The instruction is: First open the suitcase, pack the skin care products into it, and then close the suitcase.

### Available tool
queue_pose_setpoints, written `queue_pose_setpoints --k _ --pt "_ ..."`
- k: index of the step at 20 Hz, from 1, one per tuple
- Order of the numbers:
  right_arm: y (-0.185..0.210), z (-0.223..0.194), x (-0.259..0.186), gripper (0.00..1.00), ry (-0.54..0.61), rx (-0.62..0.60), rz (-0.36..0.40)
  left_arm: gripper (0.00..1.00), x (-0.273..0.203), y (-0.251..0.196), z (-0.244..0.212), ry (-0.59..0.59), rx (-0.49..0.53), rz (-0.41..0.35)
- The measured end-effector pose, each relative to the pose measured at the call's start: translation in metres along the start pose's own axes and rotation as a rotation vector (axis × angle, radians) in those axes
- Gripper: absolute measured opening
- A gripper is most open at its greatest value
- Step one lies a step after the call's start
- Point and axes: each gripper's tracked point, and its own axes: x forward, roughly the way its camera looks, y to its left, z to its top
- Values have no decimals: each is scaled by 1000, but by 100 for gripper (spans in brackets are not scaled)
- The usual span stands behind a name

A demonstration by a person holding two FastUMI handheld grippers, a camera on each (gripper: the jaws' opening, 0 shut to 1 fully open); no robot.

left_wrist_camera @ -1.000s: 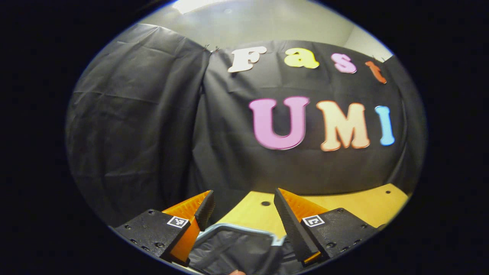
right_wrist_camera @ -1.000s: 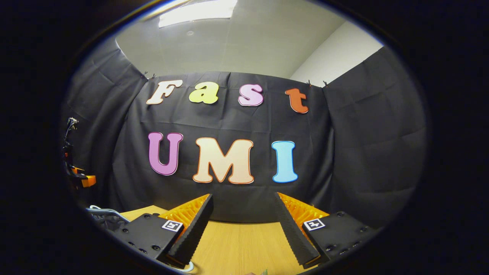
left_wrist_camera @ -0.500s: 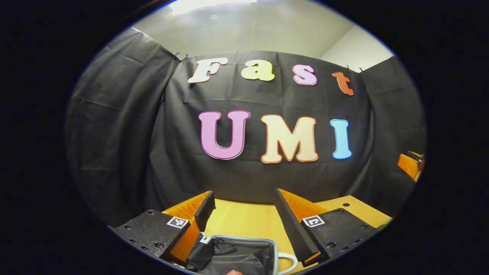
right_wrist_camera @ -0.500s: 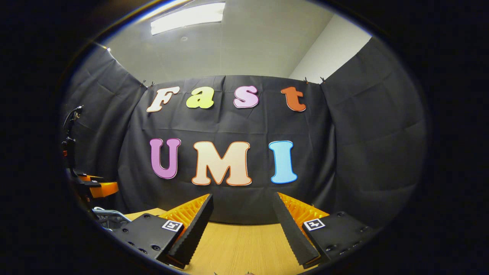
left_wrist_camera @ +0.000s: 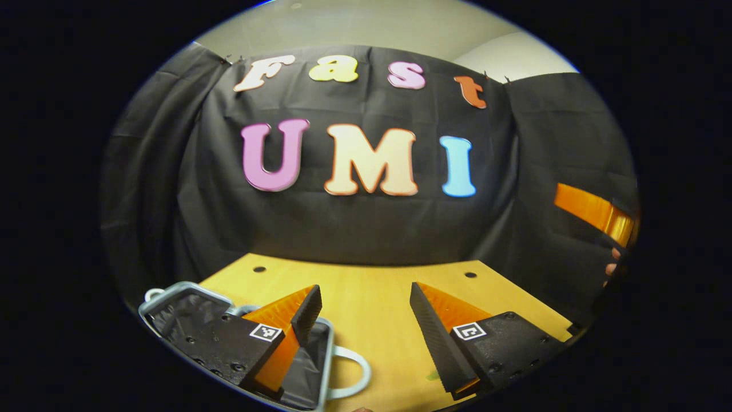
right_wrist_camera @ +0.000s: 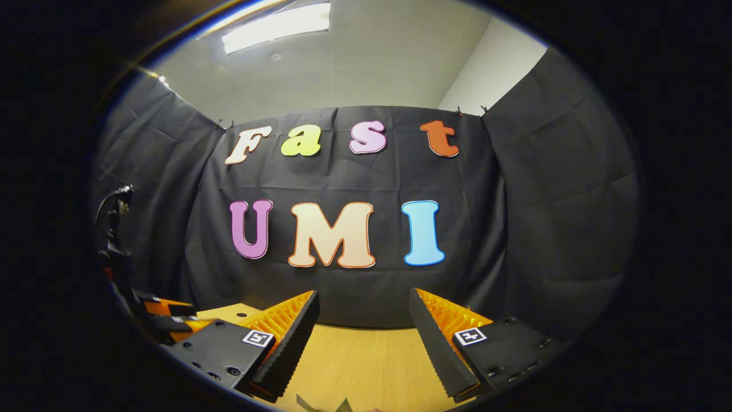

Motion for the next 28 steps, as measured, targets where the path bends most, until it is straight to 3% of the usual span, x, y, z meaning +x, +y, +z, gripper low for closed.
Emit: queue_pose_setpoints --k 6,11,17,18,22,28 --pt "-6 -32 -11 98 45 -12 41 93 16 -66 -79 116 -18 -88" --pt "-12 -48 -23 100 84 -57 57 89 18 -90 -135 196 -15 -122" --pt "-13 -72 -34 98 127 -95 66 55 25 -97 -209 332 -24 -122" --pt "-12 -78 -35 98 140 -100 68 45 26 -97 -216 345 -17 -118" --pt "-13 -100 -42 98 183 -100 74 19 30 -100 -223 361 -13 -141" --pt "-9 -154 -49 100 275 -61 86 15 19 -81 -178 345 8 -113"
